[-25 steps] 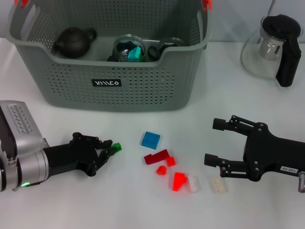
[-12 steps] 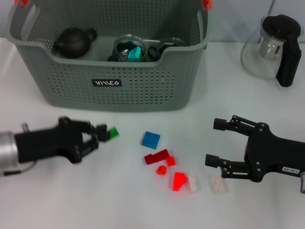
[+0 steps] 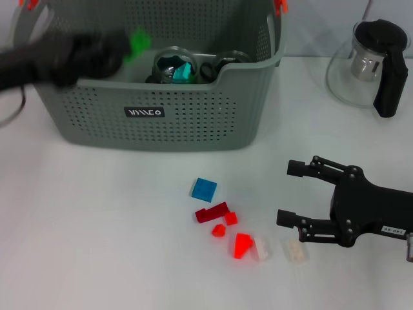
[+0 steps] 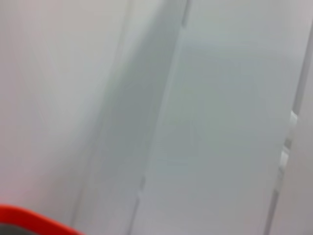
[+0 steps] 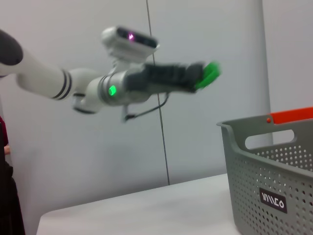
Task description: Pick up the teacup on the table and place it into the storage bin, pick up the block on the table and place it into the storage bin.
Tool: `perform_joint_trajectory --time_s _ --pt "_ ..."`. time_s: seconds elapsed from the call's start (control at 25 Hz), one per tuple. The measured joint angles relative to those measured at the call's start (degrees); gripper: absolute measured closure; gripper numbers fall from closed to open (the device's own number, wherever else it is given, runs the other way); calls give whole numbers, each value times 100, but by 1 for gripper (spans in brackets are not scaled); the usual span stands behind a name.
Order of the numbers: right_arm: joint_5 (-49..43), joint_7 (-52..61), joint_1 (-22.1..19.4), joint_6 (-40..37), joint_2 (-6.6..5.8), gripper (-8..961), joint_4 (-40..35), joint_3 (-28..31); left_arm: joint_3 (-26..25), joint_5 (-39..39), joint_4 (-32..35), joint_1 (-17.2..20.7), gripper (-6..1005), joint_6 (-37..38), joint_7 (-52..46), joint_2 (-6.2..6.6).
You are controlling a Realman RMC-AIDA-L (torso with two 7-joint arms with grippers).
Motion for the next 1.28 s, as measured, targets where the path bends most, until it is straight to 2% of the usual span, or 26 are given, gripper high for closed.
perform_joint_trajectory --time_s 0.16,0.24,0.4,0.52,0.56,0.64,0.8,0.92,1.08,1.28 --pt "0 0 21 0 -1 31 1 0 323 -42 22 -595 851 -904 -900 144" --pt "0 0 31 1 0 31 4 0 722 -26 94 -785 851 -1508 -1216 166" --pt "0 0 39 0 18 30 -15 -5 1851 18 328 -972 851 -2953 -1826 146" --pt "0 0 46 0 27 29 -19 -2 2752 179 552 -978 851 -3913 -2149 47" --pt "0 0 50 0 30 29 -20 0 3180 326 619 -975 851 -4350 -2260 -16" --pt "0 0 60 0 30 29 -24 1 3708 651 645 -983 851 -4872 -2408 -109" --pt "8 0 68 0 33 30 -25 1 4414 1495 664 -1020 843 -5599 -2754 -329" --pt "9 0 75 0 38 30 -29 1 4621 2025 714 -1054 824 -5963 -3101 -482" --pt "9 0 89 0 46 31 -38 1 4690 2695 708 -1175 799 -6360 -3682 -602" --pt "7 0 92 35 48 31 -15 0 4710 2828 1052 -1100 767 -6405 -3747 -775"
